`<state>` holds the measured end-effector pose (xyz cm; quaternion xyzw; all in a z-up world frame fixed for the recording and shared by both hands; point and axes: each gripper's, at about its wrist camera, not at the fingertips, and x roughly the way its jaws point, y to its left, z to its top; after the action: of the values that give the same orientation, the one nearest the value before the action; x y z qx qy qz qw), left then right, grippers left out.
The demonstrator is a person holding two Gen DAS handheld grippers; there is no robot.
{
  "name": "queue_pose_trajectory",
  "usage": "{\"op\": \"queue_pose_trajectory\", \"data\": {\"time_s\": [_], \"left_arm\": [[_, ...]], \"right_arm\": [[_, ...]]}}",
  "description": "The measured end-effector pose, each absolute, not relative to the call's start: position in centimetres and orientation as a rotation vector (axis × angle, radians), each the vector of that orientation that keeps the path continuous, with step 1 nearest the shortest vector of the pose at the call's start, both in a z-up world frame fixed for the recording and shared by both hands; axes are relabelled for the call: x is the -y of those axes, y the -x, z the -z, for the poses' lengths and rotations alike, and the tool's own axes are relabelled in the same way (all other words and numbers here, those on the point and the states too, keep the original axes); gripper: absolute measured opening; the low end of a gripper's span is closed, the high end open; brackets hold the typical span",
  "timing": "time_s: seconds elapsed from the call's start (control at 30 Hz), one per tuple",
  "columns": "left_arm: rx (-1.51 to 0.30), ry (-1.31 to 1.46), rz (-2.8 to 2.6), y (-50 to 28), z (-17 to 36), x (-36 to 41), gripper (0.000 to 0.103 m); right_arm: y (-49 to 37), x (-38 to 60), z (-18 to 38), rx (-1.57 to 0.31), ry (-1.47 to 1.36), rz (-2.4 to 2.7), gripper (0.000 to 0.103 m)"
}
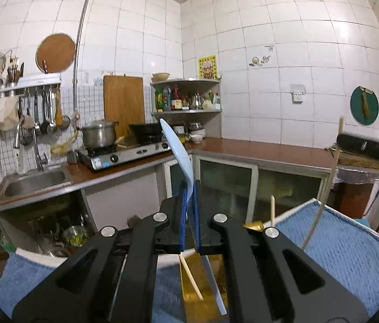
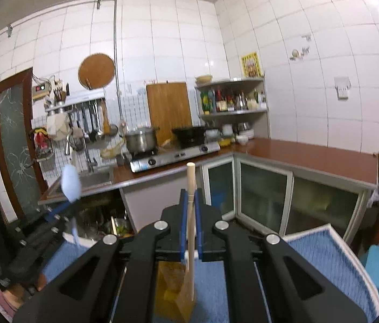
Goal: Organize utensils
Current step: 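Lower the spoon and chopstick into the caddy and open both tools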
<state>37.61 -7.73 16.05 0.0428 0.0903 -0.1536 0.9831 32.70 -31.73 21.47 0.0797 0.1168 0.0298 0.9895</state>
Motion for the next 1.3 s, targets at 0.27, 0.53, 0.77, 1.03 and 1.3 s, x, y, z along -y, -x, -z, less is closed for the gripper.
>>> {"op": "queue_pose_trajectory", "data": {"time_s": [0.27, 0.53, 0.77, 1.03, 1.3], "left_arm": [[-0.181, -0.091, 0.258, -41.4, -15.3, 8.6, 0.003], [-0.232, -0.090, 0.239, -43.1, -11.3, 9.3, 0.003], [-0.311, -0.053, 0.242, -43.7, -8.2, 8.1, 0.004], [-0.394, -0.037, 0.235, -43.0, -6.0, 7.3, 0.013], [-0.454, 0.018, 0.225, -40.0, -8.0, 5.4, 0.073]], "right_arm": [[-33.8, 30.2, -25.5, -0.195, -0.121, -0.082, 0.006], [-36.4, 28.6, -20.9, -0.307, -0.105, -0.093, 0.006], [-39.3, 27.9, -14.0, -0.445, -0.115, -0.122, 0.006], [-40.4, 27.9, -9.2, -0.511, -0.138, -0.126, 0.007], [-38.6, 29.1, -9.4, -0.511, -0.163, -0.111, 0.052]]}}
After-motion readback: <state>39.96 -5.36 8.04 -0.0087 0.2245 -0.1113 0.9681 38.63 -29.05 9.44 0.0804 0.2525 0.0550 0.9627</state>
